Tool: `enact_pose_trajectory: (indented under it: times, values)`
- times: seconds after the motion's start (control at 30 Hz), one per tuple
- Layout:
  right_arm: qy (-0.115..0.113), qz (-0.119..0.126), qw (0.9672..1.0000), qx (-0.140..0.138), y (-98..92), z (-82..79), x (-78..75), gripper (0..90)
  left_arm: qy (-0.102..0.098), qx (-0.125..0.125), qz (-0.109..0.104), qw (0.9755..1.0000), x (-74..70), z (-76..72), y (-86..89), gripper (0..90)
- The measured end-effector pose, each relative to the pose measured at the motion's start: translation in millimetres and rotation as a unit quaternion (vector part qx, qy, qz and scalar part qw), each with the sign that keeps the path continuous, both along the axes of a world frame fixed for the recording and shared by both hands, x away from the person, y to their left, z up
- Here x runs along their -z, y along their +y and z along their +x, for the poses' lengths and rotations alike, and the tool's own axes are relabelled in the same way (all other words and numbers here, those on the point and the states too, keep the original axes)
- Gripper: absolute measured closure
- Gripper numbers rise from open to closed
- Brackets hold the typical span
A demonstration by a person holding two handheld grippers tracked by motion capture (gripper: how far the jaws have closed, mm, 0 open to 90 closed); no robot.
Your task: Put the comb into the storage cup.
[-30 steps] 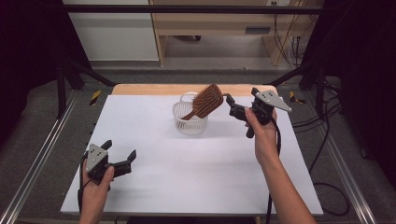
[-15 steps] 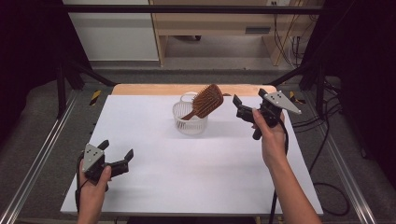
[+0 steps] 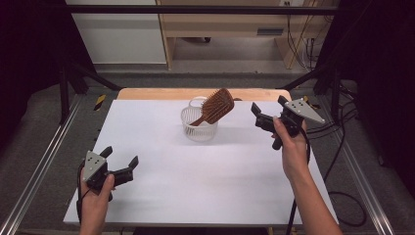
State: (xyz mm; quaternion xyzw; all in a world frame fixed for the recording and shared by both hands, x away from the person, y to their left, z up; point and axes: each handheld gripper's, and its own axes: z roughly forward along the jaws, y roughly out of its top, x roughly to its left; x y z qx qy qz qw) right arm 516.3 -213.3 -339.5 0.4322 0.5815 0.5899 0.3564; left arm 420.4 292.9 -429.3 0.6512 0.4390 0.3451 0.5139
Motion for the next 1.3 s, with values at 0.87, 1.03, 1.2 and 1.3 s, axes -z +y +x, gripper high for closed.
enact_pose_trajectory:
  times: [0.87, 1.03, 1.2, 1.3]
  values:
    - [-0.024, 0.0, 0.9997, 0.007, -30.6, -18.1, -7.0, 1.8, -0.007, -0.018, 0.001, 0.9998, -0.3, -13.1, 21.0, 1.9]
    - [-0.028, 0.001, 0.9996, 0.007, -33.9, -21.1, -8.5, 1.8, -0.006, -0.02, 0.0, 0.9998, 0.4, -12.7, 22.3, 1.9]
    - [-0.033, 0.002, 0.9994, 0.009, -38.0, -24.3, -9.9, 1.6, -0.005, -0.019, -0.001, 0.9998, 0.9, -12.6, 22.2, 1.9]
    - [-0.034, 0.001, 0.9993, 0.012, -41.1, -26.2, -10.3, 1.4, -0.006, -0.018, -0.001, 0.9998, 0.8, -12.7, 22.2, 1.9]
